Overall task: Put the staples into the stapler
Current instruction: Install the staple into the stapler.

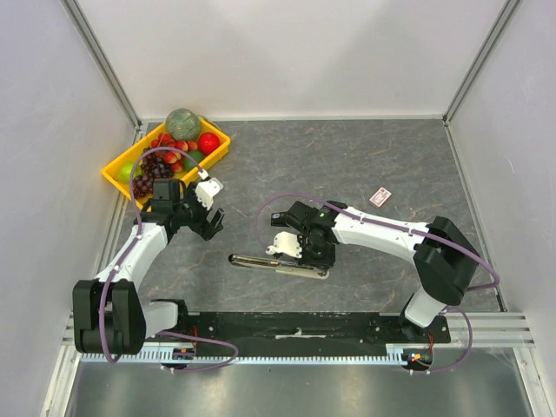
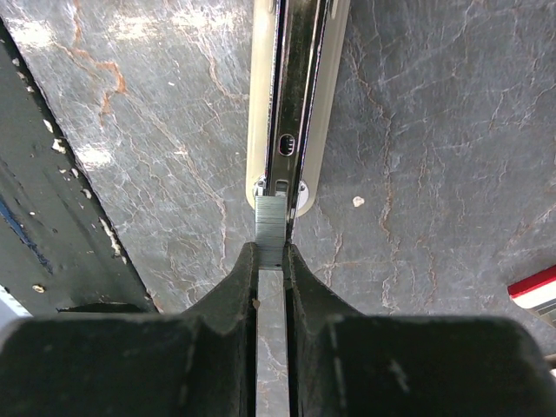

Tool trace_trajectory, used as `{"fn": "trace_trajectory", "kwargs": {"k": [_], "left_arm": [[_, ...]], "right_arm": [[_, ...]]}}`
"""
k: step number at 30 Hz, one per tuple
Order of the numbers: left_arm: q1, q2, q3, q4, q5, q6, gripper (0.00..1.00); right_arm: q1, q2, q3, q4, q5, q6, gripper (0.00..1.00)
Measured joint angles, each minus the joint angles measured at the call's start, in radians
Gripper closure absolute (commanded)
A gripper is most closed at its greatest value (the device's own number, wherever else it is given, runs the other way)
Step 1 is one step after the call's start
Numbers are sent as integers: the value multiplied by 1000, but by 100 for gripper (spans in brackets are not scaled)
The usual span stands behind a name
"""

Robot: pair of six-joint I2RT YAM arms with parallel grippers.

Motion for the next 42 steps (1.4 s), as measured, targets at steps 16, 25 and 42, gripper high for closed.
{"fn": "trace_trajectory", "kwargs": {"k": [16, 25, 42], "left_arm": [[0, 0, 0, 0, 0, 0, 8], [0, 1, 0, 0, 0, 0, 8], [0, 5, 0, 0, 0, 0, 8]], "right_arm": [[-14, 0, 12, 1, -31, 4, 100], [-14, 10, 12, 8, -13, 5, 100], [-14, 25, 12, 12, 7, 7, 100]]}}
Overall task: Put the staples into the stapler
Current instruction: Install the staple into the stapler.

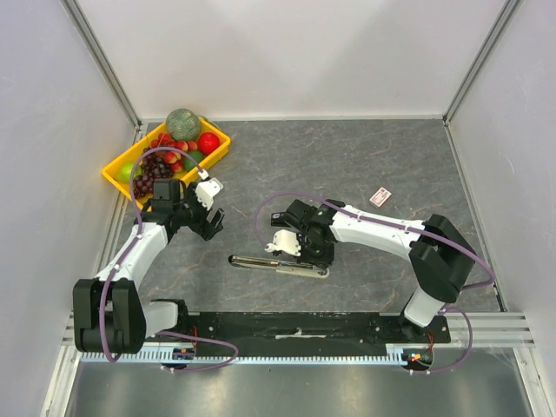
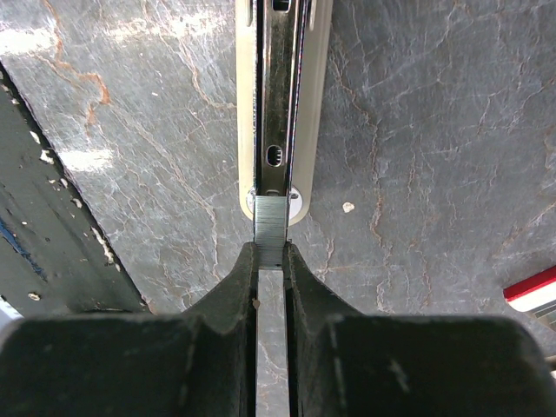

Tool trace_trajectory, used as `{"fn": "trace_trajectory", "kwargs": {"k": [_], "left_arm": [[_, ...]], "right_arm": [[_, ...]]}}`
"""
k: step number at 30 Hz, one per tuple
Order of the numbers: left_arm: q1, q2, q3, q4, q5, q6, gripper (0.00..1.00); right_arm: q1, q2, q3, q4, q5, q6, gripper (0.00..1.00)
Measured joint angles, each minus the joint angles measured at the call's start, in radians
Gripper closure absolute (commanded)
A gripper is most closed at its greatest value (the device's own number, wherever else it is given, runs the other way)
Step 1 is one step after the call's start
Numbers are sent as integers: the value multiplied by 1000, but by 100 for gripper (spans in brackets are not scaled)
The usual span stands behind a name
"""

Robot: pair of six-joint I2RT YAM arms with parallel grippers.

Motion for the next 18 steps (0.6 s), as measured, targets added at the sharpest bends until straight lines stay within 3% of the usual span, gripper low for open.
{"fn": "trace_trajectory", "kwargs": {"k": [18], "left_arm": [[1, 1, 0, 0, 0, 0, 8]], "right_arm": [[1, 23, 8, 0, 0, 1, 99]]}}
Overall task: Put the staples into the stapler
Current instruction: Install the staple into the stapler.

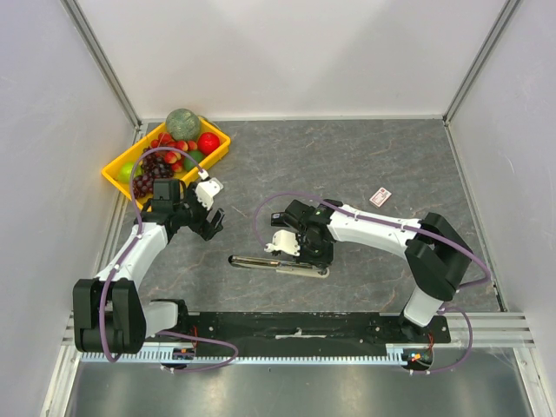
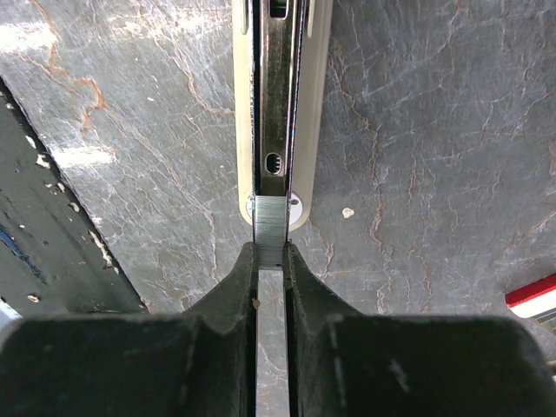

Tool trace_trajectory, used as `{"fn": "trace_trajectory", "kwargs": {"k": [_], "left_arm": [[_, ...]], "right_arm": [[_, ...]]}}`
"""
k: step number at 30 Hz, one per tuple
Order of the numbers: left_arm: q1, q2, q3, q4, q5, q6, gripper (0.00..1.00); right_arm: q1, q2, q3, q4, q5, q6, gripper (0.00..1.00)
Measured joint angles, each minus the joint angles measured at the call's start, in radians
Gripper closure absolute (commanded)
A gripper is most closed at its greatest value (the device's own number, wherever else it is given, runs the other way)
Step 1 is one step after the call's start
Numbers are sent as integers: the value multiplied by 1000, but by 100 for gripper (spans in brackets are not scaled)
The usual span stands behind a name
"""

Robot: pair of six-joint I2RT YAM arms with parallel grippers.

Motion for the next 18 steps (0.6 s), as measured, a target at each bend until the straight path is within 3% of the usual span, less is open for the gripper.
{"fn": "trace_trajectory", "kwargs": {"k": [18], "left_arm": [[0, 0, -5, 0, 0, 0, 8]], "right_arm": [[0, 26, 29, -4, 0, 3, 99]]}}
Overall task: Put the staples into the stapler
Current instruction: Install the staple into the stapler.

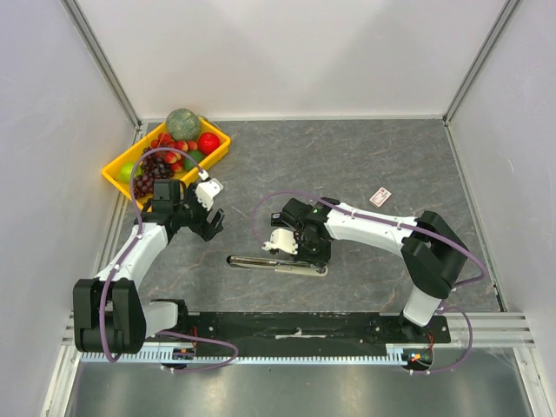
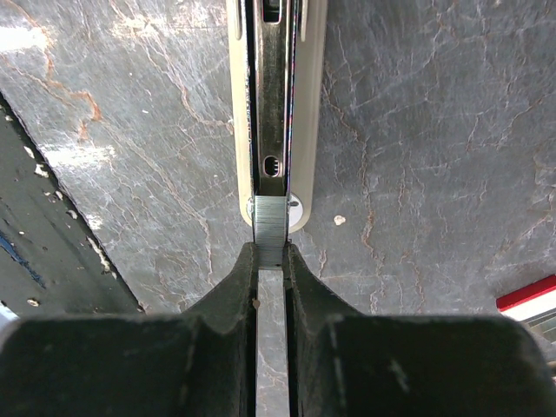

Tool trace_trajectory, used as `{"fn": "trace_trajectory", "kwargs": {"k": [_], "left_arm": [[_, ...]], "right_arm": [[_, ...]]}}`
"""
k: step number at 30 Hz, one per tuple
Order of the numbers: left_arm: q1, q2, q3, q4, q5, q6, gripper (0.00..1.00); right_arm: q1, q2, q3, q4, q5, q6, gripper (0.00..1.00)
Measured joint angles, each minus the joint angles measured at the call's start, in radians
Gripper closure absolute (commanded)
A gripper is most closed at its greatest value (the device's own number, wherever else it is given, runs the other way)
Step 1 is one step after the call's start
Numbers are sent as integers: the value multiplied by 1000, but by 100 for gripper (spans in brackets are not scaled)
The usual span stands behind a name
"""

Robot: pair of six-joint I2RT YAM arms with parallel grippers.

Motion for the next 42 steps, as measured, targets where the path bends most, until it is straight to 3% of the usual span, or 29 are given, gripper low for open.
{"fn": "trace_trajectory", "kwargs": {"k": [24, 42], "left_arm": [[0, 0, -5, 1, 0, 0, 8], [0, 0, -5, 1, 0, 0, 8]], "right_arm": [[8, 9, 18, 12, 0, 8, 92], [8, 9, 18, 12, 0, 7, 77]]}}
